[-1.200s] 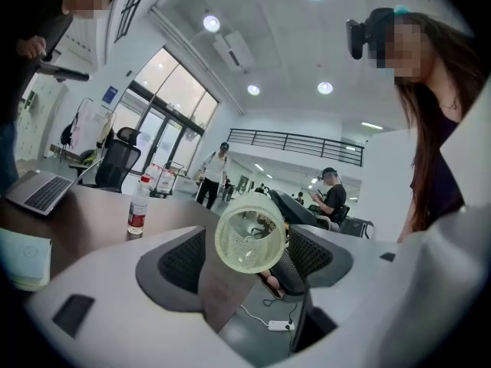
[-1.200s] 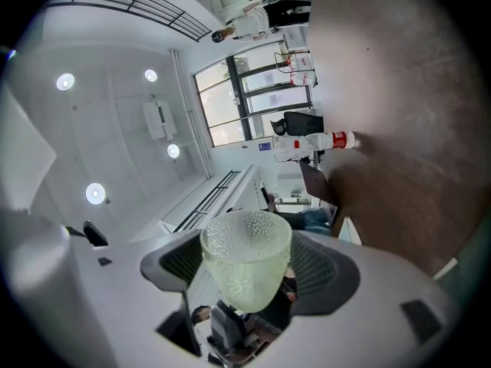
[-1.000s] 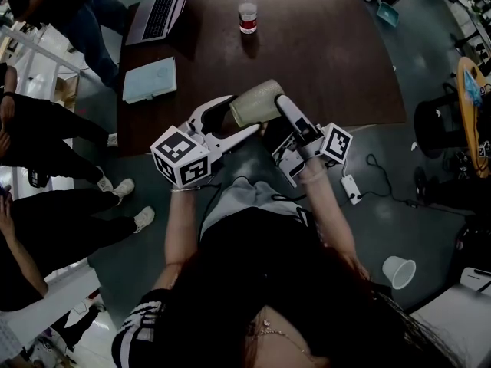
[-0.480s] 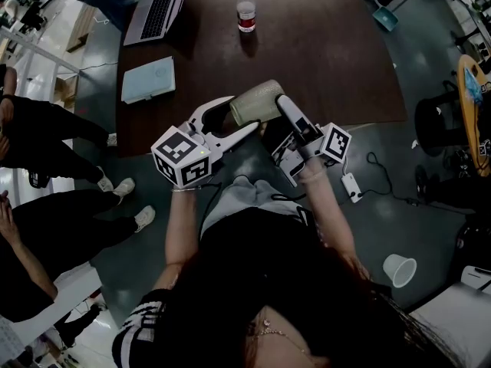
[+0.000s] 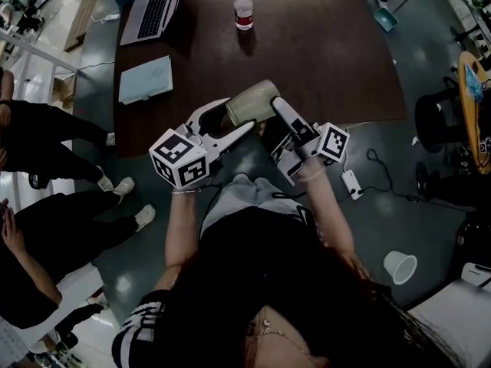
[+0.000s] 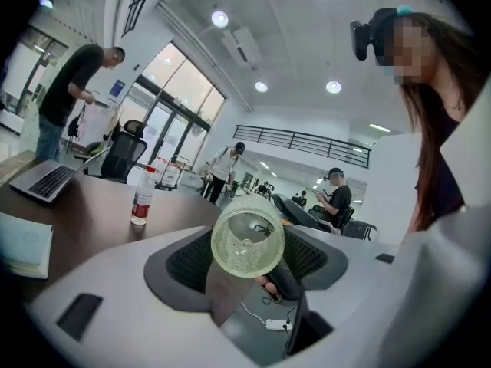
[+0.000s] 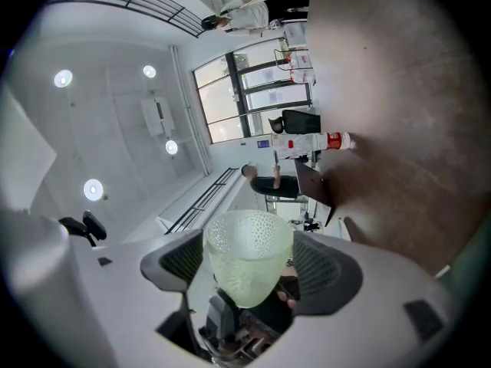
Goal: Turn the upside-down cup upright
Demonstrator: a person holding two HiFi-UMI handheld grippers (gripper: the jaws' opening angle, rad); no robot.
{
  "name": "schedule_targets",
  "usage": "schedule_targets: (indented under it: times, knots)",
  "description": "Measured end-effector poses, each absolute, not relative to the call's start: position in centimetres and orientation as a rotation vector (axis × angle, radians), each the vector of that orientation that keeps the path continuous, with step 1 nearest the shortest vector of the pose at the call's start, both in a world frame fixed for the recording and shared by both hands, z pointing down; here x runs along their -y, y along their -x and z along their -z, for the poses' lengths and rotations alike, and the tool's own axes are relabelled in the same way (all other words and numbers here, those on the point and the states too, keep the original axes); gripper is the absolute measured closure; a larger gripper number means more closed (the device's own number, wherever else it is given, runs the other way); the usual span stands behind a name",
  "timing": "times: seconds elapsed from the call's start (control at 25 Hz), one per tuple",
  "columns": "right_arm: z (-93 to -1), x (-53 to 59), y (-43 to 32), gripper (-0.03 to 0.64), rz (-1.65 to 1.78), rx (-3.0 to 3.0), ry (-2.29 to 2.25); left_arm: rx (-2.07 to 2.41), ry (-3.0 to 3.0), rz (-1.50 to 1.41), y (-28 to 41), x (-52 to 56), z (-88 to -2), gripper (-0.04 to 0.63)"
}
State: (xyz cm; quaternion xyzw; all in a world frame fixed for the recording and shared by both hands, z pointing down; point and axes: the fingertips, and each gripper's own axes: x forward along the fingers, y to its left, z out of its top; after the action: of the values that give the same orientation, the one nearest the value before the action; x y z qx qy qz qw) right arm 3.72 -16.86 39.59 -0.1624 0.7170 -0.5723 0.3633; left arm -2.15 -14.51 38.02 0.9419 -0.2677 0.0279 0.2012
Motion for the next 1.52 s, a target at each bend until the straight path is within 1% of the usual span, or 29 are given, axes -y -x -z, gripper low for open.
schedule_targets:
  times: [0.48,0.68,1.04,1.08,1.24,1.32,1.44,1.52]
  knots:
    - [-42.5,17.7,-5.1,0.259,1.486,-1.915,0.659,0.905,-2.585,-0.225,4.9,15.9,-40.1,0.301]
    - [-43.0,17.8,-5.1,0.261,1.493,-1.943,0.686,0.944,-2.563,-0.297,5.5,16.8,-41.1,0.302]
    - [-43.6,17.9,-5.0,0.269,1.480,-2.033,0.750,0.988,-2.524,-0.596,6.1,17.8,-44.9,0.302]
    - [-43.7,18.0,-5.0,0.284,1.474,-2.045,0.770,0.986,-2.520,-0.625,6.1,17.8,-45.3,0.302]
    - [-44.3,18.3,-5.3,0.430,1.429,-2.109,0.877,0.986,-2.493,-0.748,6.3,18.0,-47.0,0.302]
    - [-44.4,18.3,-5.3,0.467,1.410,-2.132,0.910,0.984,-2.479,-0.811,6.5,18.1,-47.8,0.301]
    - [-44.8,18.3,-5.3,0.496,1.417,-2.134,0.961,0.977,-2.462,-0.882,6.5,18.3,-48.7,0.301]
    - [-45.2,18.2,-5.3,0.545,1.414,-2.155,1.006,0.966,-2.453,-0.927,6.3,18.4,-49.3,0.302]
